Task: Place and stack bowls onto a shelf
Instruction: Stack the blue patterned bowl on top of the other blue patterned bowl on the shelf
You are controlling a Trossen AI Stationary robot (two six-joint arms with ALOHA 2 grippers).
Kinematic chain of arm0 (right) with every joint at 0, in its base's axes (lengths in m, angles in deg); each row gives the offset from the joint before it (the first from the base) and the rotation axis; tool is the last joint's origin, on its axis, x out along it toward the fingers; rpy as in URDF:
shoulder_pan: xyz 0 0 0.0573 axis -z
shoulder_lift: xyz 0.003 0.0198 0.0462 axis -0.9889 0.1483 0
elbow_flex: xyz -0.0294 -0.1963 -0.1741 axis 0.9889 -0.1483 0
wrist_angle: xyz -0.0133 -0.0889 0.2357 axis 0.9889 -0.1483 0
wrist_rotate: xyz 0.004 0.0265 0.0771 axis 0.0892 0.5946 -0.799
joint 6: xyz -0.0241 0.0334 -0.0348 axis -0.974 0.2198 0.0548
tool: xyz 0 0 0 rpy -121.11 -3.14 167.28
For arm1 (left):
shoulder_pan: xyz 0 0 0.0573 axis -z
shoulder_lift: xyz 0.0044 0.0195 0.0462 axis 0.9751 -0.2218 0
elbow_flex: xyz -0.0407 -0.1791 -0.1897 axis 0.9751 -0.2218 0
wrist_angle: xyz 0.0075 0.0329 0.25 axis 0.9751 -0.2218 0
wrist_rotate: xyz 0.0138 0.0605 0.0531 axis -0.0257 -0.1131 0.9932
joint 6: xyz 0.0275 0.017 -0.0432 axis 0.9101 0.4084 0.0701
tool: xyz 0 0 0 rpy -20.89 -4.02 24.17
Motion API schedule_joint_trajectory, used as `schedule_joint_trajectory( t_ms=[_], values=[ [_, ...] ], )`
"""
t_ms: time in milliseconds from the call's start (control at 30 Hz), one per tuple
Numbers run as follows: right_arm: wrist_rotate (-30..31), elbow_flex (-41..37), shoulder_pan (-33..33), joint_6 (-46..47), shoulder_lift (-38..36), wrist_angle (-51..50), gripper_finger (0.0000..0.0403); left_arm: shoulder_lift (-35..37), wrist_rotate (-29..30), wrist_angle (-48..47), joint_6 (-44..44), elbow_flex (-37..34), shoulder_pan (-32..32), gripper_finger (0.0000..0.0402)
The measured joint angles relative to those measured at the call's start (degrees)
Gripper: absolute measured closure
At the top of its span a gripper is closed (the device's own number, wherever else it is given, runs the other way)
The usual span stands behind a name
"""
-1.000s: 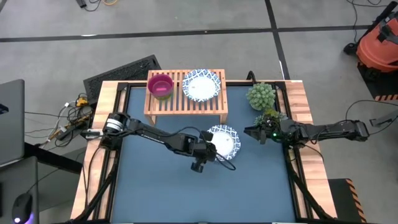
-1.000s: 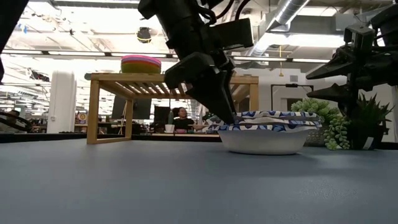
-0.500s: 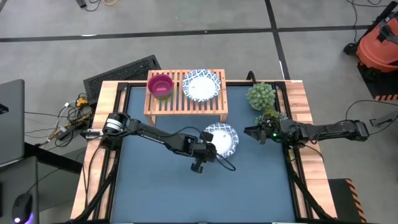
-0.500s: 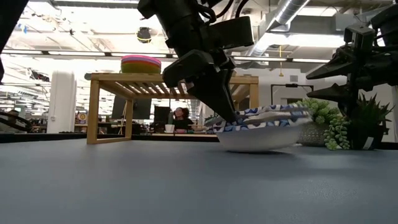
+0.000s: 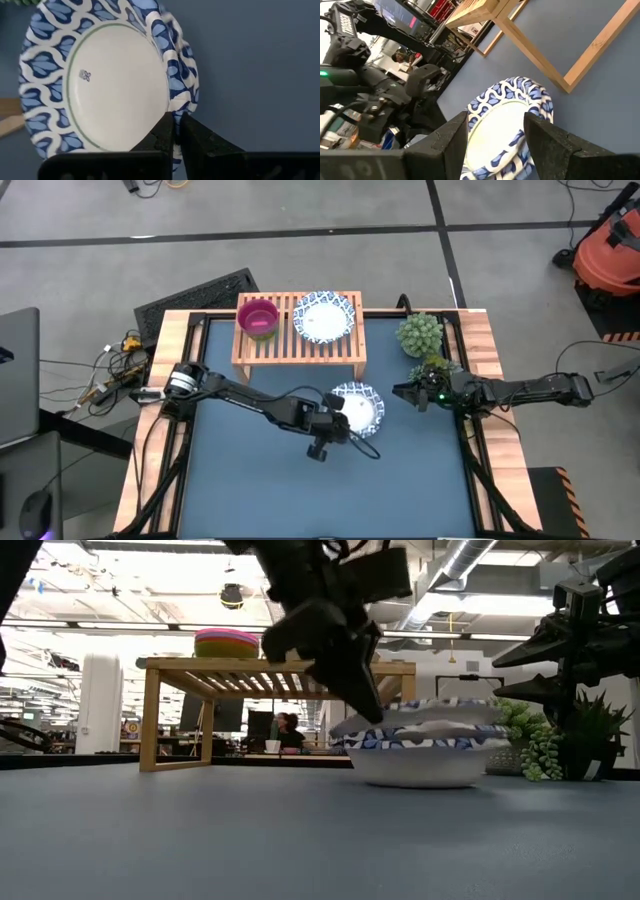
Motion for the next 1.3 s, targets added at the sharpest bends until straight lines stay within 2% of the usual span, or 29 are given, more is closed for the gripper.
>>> schedule_joint_trajectory(
  t_ms=[367, 767, 967, 1133, 1300],
  values=[
    [0.0, 0.0, 0.0, 0.0, 0.0, 0.0, 0.0184, 0.0, 0.1, -9.5, -2.2, 8.9, 0.2, 0.0396],
    [0.0, 0.0, 0.0, 0.0, 0.0, 0.0, 0.0184, 0.0, -0.4, -23.1, -3.7, 25.9, 2.0, 0.0400],
    [0.0, 0.0, 0.0, 0.0, 0.0, 0.0, 0.0184, 0.0, -0.1, -27.0, -3.9, 34.0, 2.1, 0.0401],
    [0.0, 0.0, 0.0, 0.0, 0.0, 0.0, 0.0184, 0.0, 4.3, -31.7, -3.4, 41.5, 2.2, 0.0401],
    [0.0, 0.0, 0.0, 0.0, 0.0, 0.0, 0.0184, 0.1, 14.0, -34.3, -0.9, 48.7, 2.4, 0.0401]
  ],
)
